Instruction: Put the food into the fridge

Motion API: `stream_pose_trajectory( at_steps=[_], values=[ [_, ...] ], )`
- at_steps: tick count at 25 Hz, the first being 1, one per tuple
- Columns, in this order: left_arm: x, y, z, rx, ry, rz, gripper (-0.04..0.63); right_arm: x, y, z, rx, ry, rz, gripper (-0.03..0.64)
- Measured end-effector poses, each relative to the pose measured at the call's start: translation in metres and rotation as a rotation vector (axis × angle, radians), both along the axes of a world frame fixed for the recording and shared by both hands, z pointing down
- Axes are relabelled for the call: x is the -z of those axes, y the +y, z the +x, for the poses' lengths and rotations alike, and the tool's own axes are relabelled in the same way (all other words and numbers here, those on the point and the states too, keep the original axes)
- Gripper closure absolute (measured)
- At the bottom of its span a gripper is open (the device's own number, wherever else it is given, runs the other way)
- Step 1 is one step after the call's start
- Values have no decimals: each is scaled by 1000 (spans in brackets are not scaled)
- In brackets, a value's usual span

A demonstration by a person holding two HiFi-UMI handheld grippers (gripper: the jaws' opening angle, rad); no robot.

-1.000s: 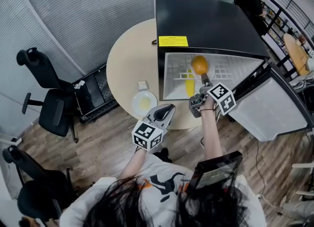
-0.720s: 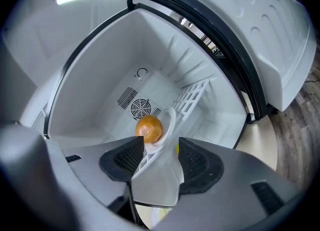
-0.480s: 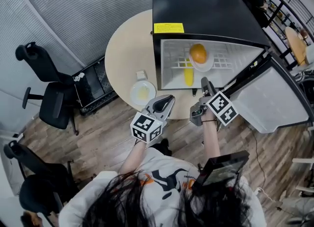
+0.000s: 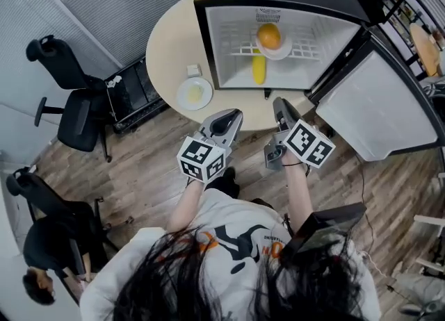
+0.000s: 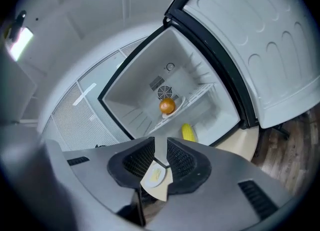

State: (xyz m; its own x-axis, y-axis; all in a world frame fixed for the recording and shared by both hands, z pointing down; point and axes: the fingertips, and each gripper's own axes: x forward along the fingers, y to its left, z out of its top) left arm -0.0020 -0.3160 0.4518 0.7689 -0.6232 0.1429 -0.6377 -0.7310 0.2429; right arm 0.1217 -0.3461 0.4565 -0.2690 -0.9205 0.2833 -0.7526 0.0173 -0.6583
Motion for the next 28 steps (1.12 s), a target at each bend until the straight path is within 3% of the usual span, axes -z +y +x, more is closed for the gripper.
stream_pose_trajectory(
  at_steps=[6,16,28],
  values=[
    [-9,55,20,34,11,-23,583,-21,58,-9,153,16,-17,552],
    [-38,156,44,89,-41,-84,583,-59,158,-5,289,34,-59,571],
    [-31,201,40,126,-107,-68,581,-64,200,-16,364,31,-37,575]
  ],
)
